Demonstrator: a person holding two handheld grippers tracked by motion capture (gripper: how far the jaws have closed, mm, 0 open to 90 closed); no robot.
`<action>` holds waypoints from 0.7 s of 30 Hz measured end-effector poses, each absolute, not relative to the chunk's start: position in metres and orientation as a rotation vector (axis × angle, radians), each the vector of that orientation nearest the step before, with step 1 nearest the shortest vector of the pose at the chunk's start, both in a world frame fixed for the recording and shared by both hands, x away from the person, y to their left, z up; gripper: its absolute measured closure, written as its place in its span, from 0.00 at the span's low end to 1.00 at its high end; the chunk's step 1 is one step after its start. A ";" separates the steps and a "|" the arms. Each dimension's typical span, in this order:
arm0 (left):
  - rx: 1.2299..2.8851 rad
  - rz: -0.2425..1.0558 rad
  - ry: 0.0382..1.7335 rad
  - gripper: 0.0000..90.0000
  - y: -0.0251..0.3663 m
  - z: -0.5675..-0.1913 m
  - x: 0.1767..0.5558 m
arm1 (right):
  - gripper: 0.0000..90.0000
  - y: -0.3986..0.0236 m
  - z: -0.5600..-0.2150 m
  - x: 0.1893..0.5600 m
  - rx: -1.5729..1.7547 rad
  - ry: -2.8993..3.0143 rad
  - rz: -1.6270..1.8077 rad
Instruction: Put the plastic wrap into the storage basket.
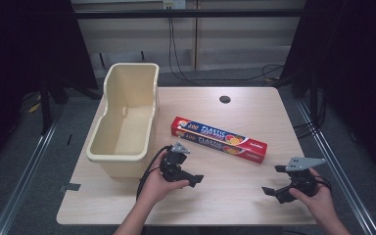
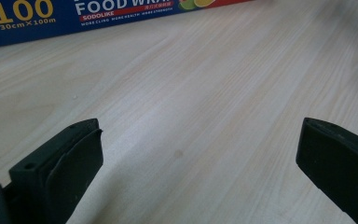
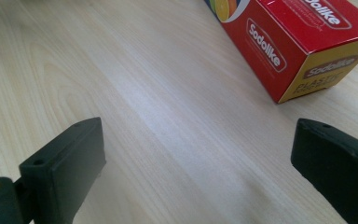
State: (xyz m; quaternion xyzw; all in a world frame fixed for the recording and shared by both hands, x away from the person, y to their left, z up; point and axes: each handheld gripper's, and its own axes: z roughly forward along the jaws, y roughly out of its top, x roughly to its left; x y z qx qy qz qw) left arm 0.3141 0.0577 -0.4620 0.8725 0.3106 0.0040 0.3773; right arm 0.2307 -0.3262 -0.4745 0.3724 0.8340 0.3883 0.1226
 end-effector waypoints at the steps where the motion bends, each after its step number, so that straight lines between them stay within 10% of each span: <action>1: 2.232 0.012 0.798 0.00 0.056 -0.461 0.315 | 0.03 -0.326 -0.475 0.231 1.079 2.440 1.137; 16: 2.221 0.048 0.752 0.07 0.031 -0.445 0.336 | 0.03 -0.323 -0.475 0.231 1.057 2.467 1.156; 21: 2.225 0.062 0.727 0.30 0.027 -0.443 0.347 | 0.03 -0.323 -0.475 0.230 1.049 2.467 1.152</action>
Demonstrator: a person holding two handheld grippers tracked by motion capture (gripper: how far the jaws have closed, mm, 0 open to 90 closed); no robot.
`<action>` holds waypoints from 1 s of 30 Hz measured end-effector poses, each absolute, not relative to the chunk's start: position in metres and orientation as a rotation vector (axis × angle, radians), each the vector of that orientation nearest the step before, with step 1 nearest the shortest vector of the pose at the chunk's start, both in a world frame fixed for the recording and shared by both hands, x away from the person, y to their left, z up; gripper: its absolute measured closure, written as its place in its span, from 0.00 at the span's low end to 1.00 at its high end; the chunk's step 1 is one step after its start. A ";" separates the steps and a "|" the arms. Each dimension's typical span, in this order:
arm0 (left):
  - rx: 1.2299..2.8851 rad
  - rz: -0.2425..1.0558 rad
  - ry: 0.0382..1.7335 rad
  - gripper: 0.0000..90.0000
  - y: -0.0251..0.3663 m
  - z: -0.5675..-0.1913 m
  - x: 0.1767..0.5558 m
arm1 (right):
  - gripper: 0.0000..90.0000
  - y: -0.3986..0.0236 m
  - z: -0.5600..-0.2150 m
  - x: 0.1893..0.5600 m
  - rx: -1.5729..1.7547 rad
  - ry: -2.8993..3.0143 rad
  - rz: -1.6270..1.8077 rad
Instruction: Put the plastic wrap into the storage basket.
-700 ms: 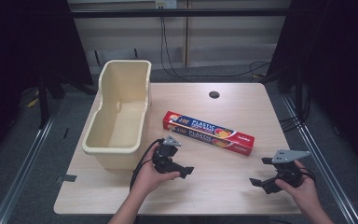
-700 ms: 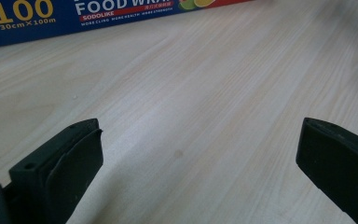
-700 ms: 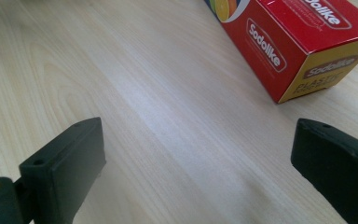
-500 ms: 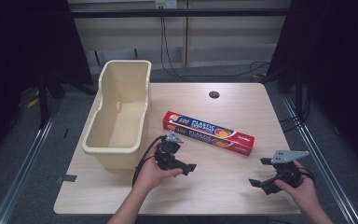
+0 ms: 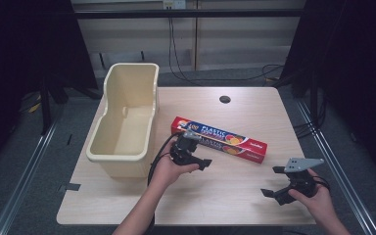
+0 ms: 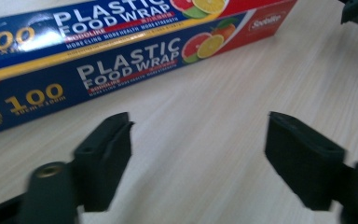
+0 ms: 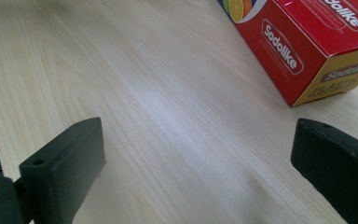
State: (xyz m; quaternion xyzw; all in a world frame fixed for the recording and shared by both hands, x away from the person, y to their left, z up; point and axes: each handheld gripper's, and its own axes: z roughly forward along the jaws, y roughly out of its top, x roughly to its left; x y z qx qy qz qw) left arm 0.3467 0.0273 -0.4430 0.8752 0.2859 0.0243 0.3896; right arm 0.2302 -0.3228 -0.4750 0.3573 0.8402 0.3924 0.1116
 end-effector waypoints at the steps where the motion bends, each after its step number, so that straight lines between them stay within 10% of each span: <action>1: 2.221 0.080 0.738 0.35 0.027 -0.442 0.350 | 0.03 -0.323 -0.475 0.230 1.048 2.466 1.152; 16: 2.194 0.218 0.968 0.86 0.020 -0.436 0.384 | 0.03 -0.321 -0.474 0.230 1.029 2.465 1.160; 30: 2.167 0.245 1.030 1.00 0.004 -0.430 0.415 | 0.03 -0.321 -0.472 0.230 1.025 2.450 1.163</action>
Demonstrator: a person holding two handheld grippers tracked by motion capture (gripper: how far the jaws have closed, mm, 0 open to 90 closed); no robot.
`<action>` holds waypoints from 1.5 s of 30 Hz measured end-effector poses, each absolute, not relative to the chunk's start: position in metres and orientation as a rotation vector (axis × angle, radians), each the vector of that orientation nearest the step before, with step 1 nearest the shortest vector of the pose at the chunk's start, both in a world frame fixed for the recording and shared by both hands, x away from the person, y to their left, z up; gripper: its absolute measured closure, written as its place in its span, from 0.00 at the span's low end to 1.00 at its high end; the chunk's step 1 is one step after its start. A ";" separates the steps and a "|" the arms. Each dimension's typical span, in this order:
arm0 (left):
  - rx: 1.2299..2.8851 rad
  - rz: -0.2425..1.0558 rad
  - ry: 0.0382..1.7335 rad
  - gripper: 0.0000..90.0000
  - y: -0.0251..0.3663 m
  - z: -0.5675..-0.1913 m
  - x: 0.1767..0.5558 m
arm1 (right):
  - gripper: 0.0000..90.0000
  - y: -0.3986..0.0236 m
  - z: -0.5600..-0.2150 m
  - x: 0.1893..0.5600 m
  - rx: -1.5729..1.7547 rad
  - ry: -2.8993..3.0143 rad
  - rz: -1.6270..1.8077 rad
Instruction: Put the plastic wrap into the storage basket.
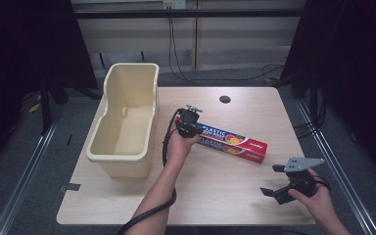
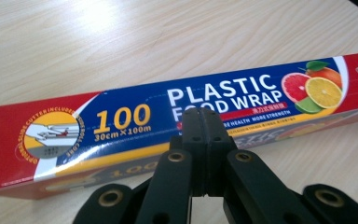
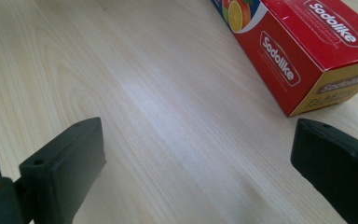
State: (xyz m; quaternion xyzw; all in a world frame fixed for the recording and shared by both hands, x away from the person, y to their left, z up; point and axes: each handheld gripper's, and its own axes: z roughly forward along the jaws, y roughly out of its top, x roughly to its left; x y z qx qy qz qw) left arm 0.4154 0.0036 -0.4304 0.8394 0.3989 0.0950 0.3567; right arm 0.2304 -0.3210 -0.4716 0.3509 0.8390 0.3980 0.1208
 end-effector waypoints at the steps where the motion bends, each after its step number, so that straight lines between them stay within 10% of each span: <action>1: 2.160 0.241 1.039 1.00 0.003 -0.431 0.418 | 0.03 -0.321 -0.472 0.230 1.024 2.450 1.160; 45: 2.113 0.280 1.172 1.00 0.007 -0.453 0.478 | 0.03 -0.318 -0.475 0.230 1.002 2.478 1.163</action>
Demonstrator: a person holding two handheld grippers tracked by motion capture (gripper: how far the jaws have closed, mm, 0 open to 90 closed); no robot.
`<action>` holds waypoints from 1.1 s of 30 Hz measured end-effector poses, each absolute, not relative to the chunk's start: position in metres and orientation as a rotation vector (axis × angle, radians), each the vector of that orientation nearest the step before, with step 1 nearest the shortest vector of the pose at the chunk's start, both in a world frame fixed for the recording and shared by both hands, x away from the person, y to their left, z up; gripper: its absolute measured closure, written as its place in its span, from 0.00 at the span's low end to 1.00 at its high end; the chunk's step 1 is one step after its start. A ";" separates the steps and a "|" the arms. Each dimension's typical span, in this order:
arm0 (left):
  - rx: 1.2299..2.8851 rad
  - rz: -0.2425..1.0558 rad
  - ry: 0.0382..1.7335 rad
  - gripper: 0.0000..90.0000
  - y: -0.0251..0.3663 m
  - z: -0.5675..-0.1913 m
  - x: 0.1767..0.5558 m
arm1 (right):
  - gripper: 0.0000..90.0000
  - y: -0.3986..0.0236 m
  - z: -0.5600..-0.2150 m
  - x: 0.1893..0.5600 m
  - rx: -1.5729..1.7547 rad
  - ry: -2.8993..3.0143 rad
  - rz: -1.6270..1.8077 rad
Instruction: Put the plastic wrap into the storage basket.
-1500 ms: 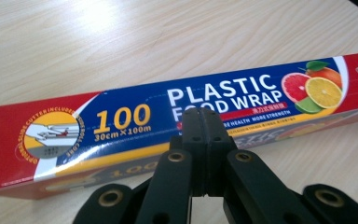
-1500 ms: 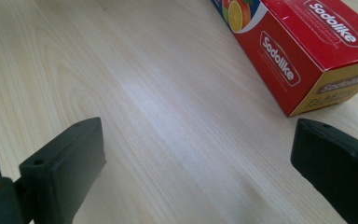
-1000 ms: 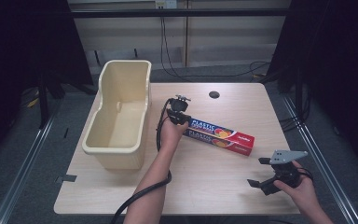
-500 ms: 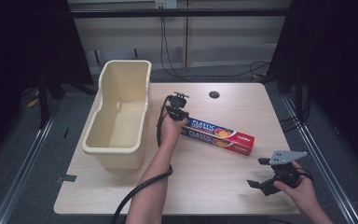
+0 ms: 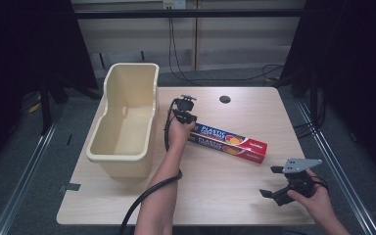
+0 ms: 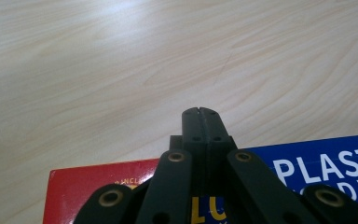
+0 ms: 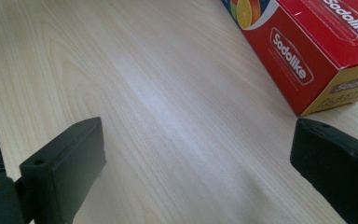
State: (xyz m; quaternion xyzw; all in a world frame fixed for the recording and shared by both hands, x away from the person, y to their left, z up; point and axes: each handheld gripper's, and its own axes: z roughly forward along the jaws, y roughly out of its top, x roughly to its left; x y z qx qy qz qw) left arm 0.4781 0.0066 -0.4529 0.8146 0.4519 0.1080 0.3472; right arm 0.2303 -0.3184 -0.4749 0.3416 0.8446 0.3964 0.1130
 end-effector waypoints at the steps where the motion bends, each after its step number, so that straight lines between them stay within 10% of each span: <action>1: 2.114 0.275 1.182 1.00 0.008 -0.452 0.476 | 0.03 -0.319 -0.475 0.230 1.000 2.482 1.165; 33: 2.117 0.159 1.229 1.00 0.029 -0.457 0.431 | 0.03 -0.315 -0.472 0.230 0.988 2.477 1.164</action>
